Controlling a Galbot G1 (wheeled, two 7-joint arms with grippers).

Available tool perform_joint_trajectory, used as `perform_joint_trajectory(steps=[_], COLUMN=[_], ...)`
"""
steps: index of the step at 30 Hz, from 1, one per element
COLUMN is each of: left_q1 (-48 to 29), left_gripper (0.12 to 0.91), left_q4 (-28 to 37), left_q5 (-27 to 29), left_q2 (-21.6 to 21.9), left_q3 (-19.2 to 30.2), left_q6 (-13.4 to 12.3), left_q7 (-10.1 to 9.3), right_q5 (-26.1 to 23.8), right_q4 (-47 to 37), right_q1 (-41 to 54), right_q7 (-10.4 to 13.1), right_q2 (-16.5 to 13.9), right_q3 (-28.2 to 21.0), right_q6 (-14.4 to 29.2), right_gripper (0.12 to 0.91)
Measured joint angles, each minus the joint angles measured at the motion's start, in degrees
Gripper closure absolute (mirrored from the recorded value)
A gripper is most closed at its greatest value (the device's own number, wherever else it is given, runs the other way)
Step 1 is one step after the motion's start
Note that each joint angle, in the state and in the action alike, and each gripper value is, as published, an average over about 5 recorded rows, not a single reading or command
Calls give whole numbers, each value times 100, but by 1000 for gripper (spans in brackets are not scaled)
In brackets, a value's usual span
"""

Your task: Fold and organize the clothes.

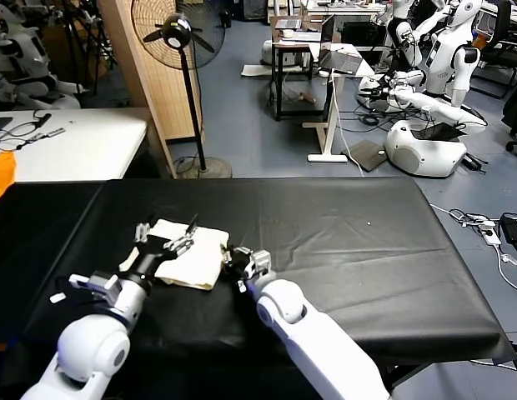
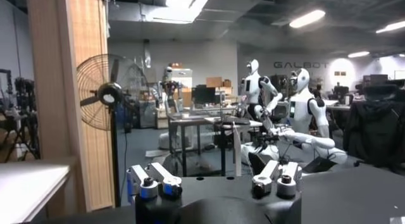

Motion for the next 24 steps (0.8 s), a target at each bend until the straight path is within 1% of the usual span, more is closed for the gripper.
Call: perform_joint_trajectory(steps=[1, 6, 9, 14, 18, 21, 24], left_q1=[5, 29, 45, 38, 13, -11, -25], left_gripper=[232, 232, 232, 232, 232, 232, 232], left_q4=[-4, -70, -111, -128, -120, -114, -113], left_q5=[-1, -31, -82, -158, -182, -185, -181], left_q2=[-2, -9, -7, -18, -54, -87, -111], left_q3=[0, -4, -17, -24, 9, 65, 116], left_q6=[1, 34, 56, 80, 92, 105, 113], left_q7=[-1, -11, -15, -21, -24, -29, -32], right_q5=[-7, -178, -348, -631, -802, -883, -964], right_q4=[32, 247, 414, 640, 702, 676, 580], right_q1=[-2, 9, 21, -21, -134, -222, -292], right_q7=[3, -19, -62, -67, -70, -122, -206], right_q2=[-40, -279, -496, -977, -1364, -1560, -1651], right_q3=[17, 67, 86, 202, 391, 551, 707], right_q6=[-27, -164, -151, 44, 198, 329, 571], right_gripper=[896, 903, 903, 903, 903, 903, 903])
